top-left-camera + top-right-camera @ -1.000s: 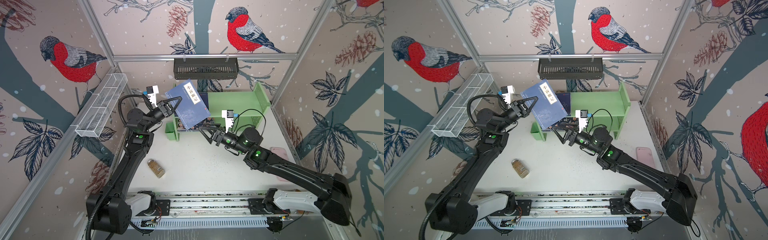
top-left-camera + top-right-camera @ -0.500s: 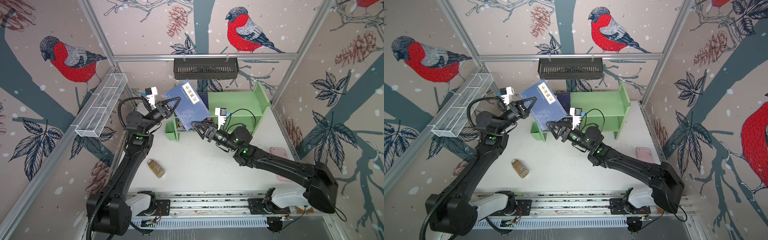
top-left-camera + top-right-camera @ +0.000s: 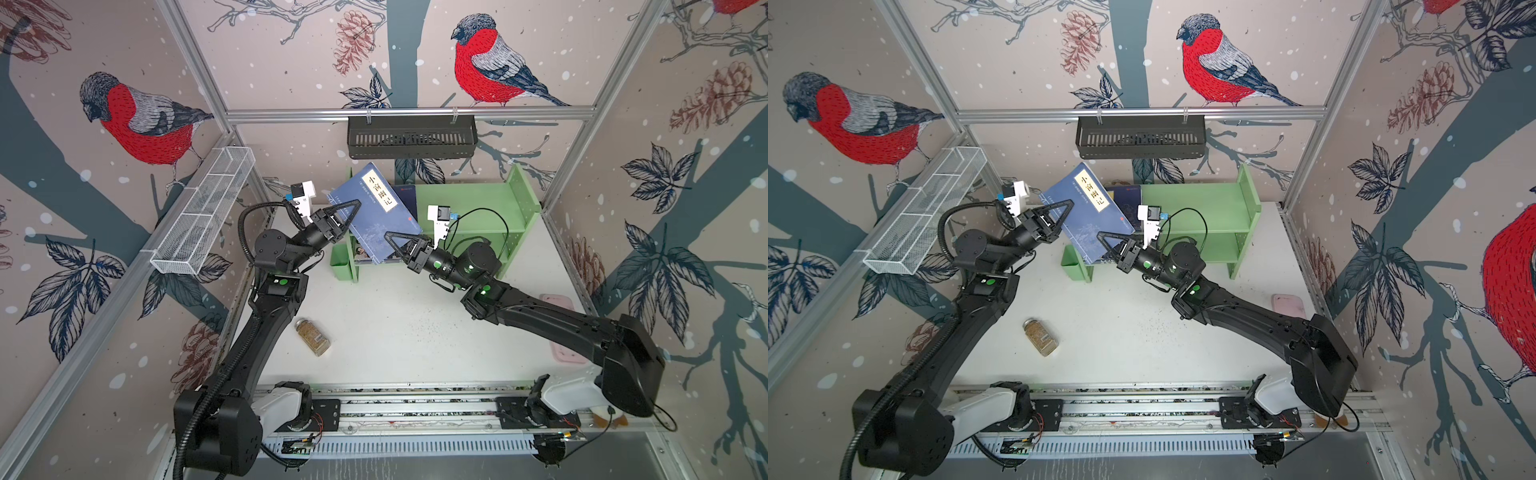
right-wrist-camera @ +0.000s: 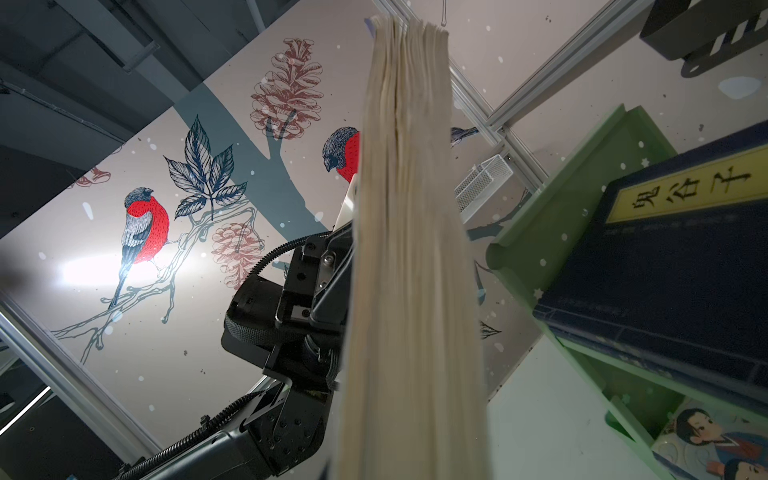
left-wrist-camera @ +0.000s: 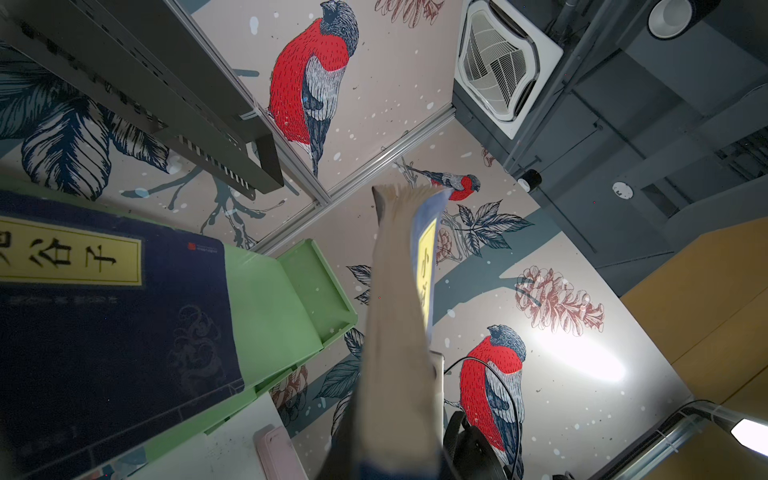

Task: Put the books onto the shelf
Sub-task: 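Carry the book toward the shelf with the left gripper while the right regrasps it, then hold the book with both grippers and lower it toward the shelf's upper tier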

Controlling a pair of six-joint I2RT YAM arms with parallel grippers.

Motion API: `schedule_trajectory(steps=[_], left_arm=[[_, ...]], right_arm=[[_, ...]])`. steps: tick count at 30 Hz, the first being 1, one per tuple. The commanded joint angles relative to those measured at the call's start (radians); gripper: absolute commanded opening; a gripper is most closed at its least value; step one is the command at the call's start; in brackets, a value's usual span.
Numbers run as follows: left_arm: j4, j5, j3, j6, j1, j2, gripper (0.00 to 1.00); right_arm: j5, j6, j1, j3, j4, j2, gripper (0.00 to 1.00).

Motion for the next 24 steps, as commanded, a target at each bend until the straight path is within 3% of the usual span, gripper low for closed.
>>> schedule_trajectory(steps=[1,7,13,17,24], left_arm=[[0.036,0.019,-0.013,0.033,0.001,-0.016,0.38],[-0.006,0.081,-0.05,0.148,0.002,-0.066,0.58],[-0.127,0.244,-0.048,0.329,0.002,-0.076,0.61],[-0.074,0.316,-0.076,0.307,0.001,-0.067,0.64],[0.152,0.387,-0.108,0.134,0.001,-0.036,0.67]], right_arm=[[-0.084,0.016,-0.032,0.014,0.026,-0.021,0.02],[-0.25,0.012,-0.153,0.016,-0.106,-0.101,0.01],[-0.47,-0.063,-0.309,0.035,-0.326,-0.173,0.01],[-0.616,-0.137,-0.38,0.066,-0.465,-0.219,0.01],[-0.775,-0.221,-0.414,0.11,-0.613,-0.217,0.01]])
